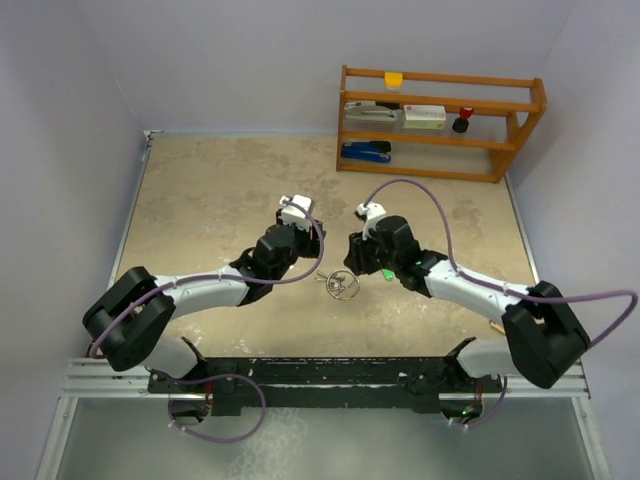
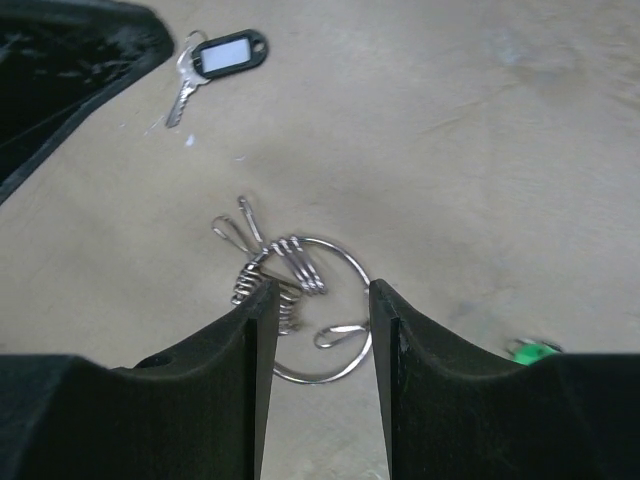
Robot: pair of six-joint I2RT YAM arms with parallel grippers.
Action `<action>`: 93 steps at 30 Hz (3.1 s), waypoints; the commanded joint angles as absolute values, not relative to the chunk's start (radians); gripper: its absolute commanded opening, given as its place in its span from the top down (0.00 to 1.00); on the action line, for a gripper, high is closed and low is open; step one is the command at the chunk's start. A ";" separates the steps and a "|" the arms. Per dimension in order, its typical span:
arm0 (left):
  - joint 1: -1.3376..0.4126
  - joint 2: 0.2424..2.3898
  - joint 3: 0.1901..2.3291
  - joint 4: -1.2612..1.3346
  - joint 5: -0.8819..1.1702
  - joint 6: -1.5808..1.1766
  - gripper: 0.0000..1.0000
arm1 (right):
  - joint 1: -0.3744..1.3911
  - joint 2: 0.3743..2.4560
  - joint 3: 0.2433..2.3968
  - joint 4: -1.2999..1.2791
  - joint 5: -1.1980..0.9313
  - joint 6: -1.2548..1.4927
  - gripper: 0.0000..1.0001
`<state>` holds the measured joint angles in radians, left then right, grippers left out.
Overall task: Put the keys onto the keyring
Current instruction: Pick up the keyring from the center of the board.
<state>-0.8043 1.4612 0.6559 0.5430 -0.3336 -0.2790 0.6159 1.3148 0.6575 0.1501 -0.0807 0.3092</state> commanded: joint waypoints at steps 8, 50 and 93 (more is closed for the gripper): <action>-0.783 1.385 0.613 0.562 -0.434 -0.351 0.44 | 0.684 1.491 0.800 0.230 -0.156 0.254 0.56; -0.739 1.252 0.525 0.523 -0.588 -0.408 0.46 | 0.753 1.768 0.921 0.237 -0.204 0.244 0.71; -0.730 1.336 0.481 0.783 -0.334 -0.373 0.42 | 0.745 1.522 0.886 0.307 0.089 0.367 1.00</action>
<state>-0.7357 1.3231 0.5037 0.6346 -0.4179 -0.3748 0.7502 1.5684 0.8837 0.2649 -0.0284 0.2981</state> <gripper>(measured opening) 0.569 0.012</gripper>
